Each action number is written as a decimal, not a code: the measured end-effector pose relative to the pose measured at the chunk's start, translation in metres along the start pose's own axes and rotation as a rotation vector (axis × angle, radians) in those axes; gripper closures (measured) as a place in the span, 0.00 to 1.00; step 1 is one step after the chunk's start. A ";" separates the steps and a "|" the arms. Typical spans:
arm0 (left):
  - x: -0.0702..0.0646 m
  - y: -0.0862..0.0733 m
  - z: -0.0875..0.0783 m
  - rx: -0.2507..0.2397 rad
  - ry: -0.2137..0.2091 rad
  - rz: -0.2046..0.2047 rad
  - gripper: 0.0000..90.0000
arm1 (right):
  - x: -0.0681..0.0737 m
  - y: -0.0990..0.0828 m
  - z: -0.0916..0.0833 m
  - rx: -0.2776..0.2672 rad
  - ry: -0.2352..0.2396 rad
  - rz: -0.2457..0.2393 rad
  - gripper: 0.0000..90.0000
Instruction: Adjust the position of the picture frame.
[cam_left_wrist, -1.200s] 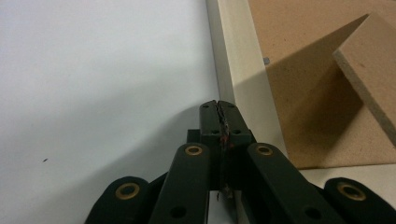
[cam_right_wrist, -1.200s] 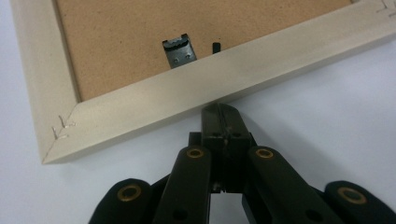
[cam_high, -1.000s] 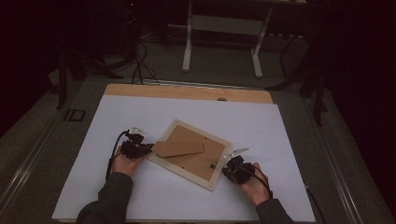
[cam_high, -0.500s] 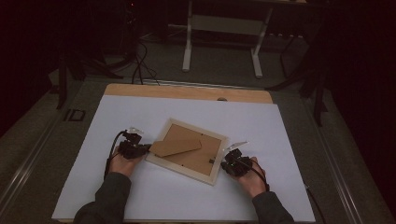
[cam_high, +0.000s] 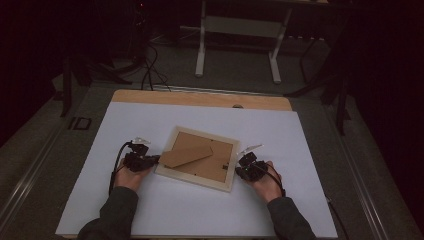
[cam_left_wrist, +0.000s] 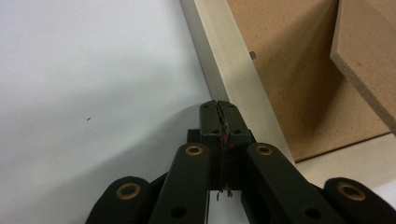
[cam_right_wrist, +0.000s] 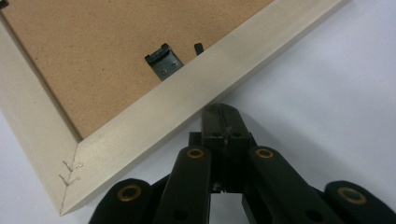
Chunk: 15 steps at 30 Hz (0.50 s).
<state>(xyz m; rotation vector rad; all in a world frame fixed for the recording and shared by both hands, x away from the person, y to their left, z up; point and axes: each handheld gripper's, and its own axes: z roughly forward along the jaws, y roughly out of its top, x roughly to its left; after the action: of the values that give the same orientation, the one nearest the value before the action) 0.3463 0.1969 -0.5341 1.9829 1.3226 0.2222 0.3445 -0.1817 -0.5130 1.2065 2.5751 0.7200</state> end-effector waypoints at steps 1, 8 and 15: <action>0.000 -0.001 0.000 -0.003 0.004 -0.005 1.00 | -0.001 0.001 0.001 -0.002 -0.002 -0.003 1.00; 0.000 -0.003 -0.002 -0.007 0.015 -0.011 1.00 | -0.005 0.010 0.006 -0.007 -0.012 0.002 1.00; 0.000 -0.004 -0.003 -0.015 0.026 -0.020 1.00 | -0.008 0.015 0.010 -0.014 -0.022 -0.001 1.00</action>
<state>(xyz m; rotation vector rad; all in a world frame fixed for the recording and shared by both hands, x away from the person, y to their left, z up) 0.3418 0.1989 -0.5347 1.9594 1.3524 0.2489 0.3637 -0.1759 -0.5139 1.2022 2.5487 0.7197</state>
